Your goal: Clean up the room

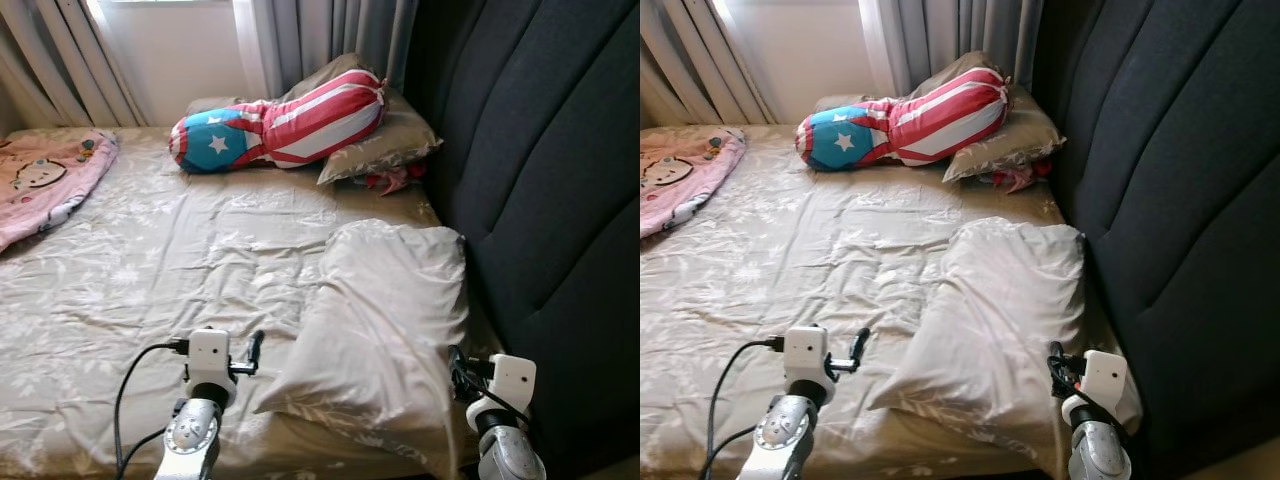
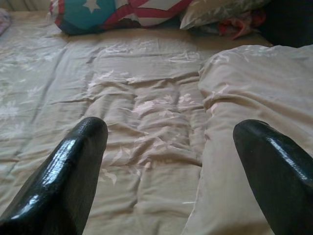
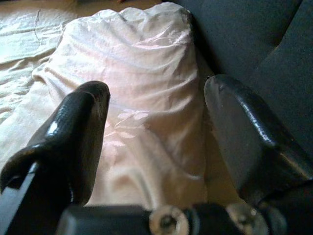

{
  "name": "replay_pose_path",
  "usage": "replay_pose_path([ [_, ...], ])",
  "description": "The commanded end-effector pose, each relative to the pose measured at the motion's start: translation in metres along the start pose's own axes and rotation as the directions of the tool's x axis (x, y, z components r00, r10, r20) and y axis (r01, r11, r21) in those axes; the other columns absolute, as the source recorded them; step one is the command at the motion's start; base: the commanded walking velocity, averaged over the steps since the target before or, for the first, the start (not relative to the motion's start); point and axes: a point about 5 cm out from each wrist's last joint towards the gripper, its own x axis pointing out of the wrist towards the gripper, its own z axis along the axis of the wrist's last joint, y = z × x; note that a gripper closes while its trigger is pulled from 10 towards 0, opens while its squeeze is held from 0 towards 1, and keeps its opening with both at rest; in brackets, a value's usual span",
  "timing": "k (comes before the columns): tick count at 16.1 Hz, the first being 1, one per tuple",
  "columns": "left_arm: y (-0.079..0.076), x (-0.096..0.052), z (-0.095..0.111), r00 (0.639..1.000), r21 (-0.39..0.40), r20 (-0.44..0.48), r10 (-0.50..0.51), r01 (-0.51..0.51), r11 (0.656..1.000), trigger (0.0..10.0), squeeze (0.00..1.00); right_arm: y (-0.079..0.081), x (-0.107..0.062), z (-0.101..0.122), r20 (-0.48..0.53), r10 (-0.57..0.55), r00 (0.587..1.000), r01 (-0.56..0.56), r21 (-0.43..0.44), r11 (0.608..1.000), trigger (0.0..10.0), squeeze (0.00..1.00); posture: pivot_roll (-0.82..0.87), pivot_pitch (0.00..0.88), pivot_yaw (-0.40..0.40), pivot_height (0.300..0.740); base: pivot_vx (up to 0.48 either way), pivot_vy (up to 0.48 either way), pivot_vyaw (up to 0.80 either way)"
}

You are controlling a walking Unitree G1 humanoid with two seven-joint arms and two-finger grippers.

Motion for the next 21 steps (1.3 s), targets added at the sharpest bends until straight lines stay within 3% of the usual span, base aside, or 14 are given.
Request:
replay_pose_path([
  [1, -0.0043, 0.0001, -0.0010, 1.000, 0.005, -0.014, -0.015, 0.015, 1.000, 10.0, 0.00, -0.0007, 0.0020, 0.0025, 0.003, -0.001, 1.000, 0.001, -0.006, 1.000, 10.0, 0.00, -0.12, 0.000, -0.028, 0.740, 0.000, 0.000, 0.00],
  [15, -0.0073, -0.0005, -0.0004, 0.999, -0.007, -0.011, -0.031, 0.031, 0.999, 10.0, 0.00, 0.0017, 0.0031, 0.0031, 0.004, 0.003, 1.000, -0.003, -0.001, 1.000, 10.0, 0.00, -0.12, 0.000, -0.032, 0.740, 0.000, 0.000, 0.00],
  [21, -0.0071, -0.0010, -0.0018, 0.999, -0.004, -0.018, -0.029, 0.029, 1.000, 10.0, 0.00, 0.0014, 0.0046, 0.0016, -0.014, -0.016, 1.000, 0.016, -0.004, 1.000, 10.0, 0.00, -0.12, 0.000, -0.036, 0.740, 0.286, 0.000, -0.59],
])
